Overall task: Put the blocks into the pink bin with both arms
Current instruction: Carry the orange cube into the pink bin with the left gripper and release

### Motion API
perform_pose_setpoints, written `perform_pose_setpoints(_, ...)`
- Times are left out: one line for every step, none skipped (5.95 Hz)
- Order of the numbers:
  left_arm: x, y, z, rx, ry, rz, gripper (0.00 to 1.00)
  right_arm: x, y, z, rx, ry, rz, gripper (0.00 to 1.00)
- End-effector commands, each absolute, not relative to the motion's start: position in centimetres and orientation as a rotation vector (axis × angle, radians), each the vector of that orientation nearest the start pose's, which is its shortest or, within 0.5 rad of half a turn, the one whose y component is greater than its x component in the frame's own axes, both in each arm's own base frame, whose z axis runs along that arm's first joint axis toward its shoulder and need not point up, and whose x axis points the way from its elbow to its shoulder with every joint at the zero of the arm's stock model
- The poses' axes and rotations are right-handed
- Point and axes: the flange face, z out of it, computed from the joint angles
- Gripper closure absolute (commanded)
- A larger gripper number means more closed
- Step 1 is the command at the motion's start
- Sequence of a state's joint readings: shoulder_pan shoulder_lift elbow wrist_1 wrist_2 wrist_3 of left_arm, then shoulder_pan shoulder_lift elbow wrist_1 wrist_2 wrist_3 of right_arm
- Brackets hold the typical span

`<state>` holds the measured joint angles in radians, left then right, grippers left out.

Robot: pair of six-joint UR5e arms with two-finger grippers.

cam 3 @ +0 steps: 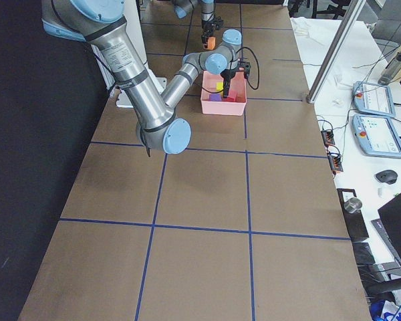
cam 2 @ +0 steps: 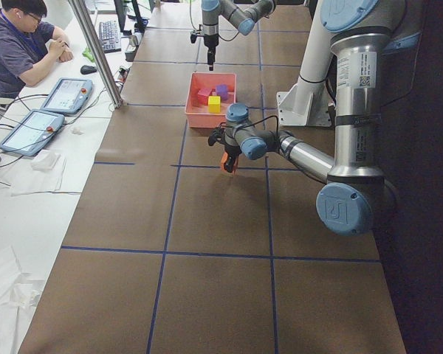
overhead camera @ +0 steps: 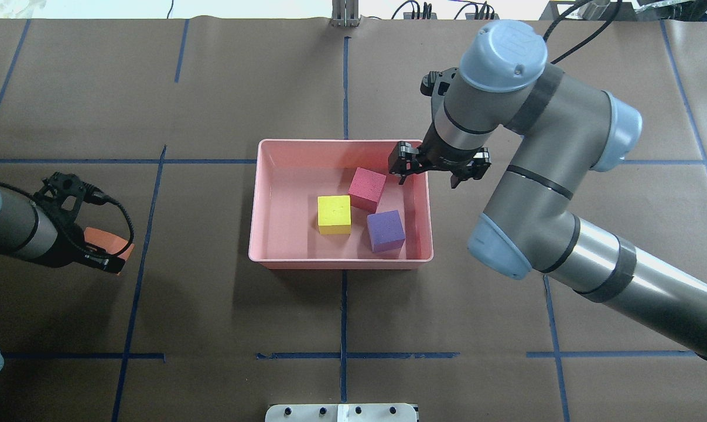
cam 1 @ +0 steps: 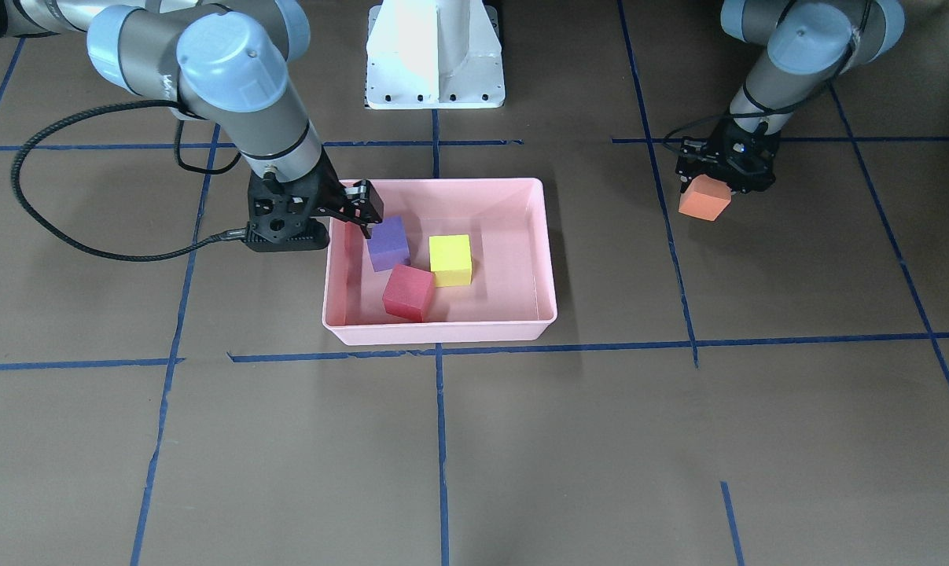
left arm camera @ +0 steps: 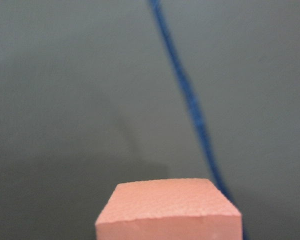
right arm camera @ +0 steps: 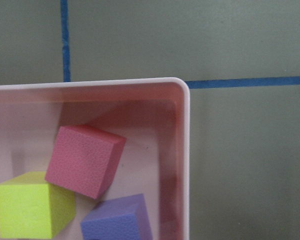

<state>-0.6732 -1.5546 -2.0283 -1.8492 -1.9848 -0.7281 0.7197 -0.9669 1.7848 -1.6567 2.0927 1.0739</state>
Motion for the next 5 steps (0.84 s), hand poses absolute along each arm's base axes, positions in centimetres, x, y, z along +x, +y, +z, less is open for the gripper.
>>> perform_pose_setpoints(33.0, -39.5, 30.1, 0.183, 0.764, 0.277, 0.64, -37.6, -49.1, 26.2, 0.057, -0.848, -0.067, 0.0)
perform_pose_setpoints(34.5, -40.5, 24.7, 0.16, 0.765, 0.242, 0.64, -35.0, -49.7, 28.6, 0.072, -0.833, -0.111, 0.0)
perform_pose_setpoints(36.1, -41.1, 20.2, 0.133, 0.788, 0.164, 0.64, -32.0, -50.4, 31.1, 0.085, -0.823, -0.164, 0.0)
perform_pose_setpoints(39.7, -42.2, 17.2, 0.1, 0.806, 0.111, 0.63, -28.5, -50.0, 34.0, 0.118, -0.795, -0.227, 0.0)
perform_pose_setpoints(43.8, -44.1, 14.1, 0.075, 0.805, 0.085, 0.63, -25.3, -49.5, 36.4, 0.129, -0.787, -0.274, 0.0)
